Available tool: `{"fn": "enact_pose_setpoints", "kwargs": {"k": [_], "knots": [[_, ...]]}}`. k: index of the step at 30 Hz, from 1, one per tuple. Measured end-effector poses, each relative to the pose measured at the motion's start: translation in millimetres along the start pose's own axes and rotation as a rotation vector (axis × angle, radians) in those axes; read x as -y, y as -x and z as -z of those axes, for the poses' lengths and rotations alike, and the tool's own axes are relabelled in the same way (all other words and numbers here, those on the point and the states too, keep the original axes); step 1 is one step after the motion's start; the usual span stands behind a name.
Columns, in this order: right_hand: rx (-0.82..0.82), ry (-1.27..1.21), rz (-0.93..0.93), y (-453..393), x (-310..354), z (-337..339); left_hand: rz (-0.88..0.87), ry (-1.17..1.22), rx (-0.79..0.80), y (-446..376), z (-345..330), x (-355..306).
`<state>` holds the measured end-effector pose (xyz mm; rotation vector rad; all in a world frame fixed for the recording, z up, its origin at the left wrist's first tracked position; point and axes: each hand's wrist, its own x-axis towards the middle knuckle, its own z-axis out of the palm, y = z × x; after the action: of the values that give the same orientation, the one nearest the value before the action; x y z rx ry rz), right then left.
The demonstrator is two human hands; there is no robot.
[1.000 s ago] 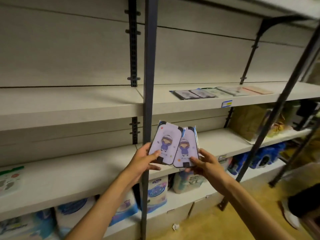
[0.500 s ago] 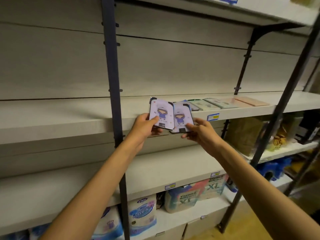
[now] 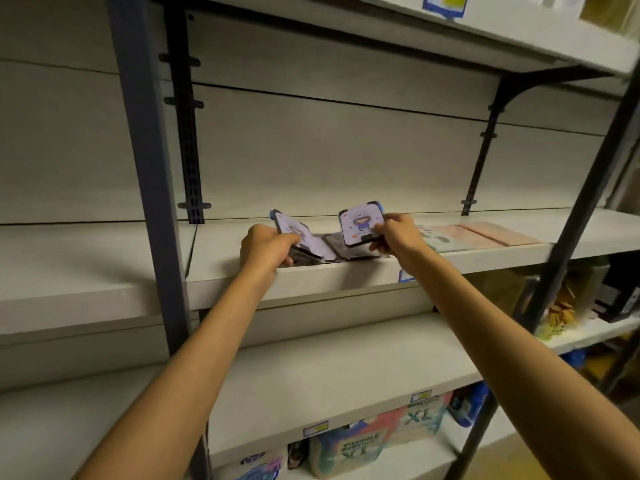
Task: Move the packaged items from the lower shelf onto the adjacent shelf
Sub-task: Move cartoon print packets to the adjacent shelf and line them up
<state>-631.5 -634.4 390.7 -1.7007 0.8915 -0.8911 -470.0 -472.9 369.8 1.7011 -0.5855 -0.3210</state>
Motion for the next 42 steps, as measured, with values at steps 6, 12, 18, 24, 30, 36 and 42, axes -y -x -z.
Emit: {"fn": "enact_pose_setpoints", "kwargs": {"k": [6,12,18,24,30,36,42], "knots": [[0.082,0.080,0.012,-29,-9,0,-0.087,-0.304,-0.063,-13,-23,1],[0.110,0.203,0.075,-36,-20,-7,-0.261,-0.795,-0.190,-12,-27,19],[0.028,0.622,0.224,-35,-29,-6,-0.308,-0.947,-0.183,-10,-30,30],[0.063,0.715,0.342,-35,-40,-3,-0.401,-0.962,-0.052,-9,-28,33],[0.087,0.696,0.364,-38,-47,-1,-0.338,-0.973,-0.118,-2,-38,31],[0.080,0.678,0.400,-38,-51,1,-0.328,-0.944,-0.206,3,-43,32],[0.081,0.674,0.419,-36,-53,6,-0.321,-0.937,-0.240,10,-46,32]]}}
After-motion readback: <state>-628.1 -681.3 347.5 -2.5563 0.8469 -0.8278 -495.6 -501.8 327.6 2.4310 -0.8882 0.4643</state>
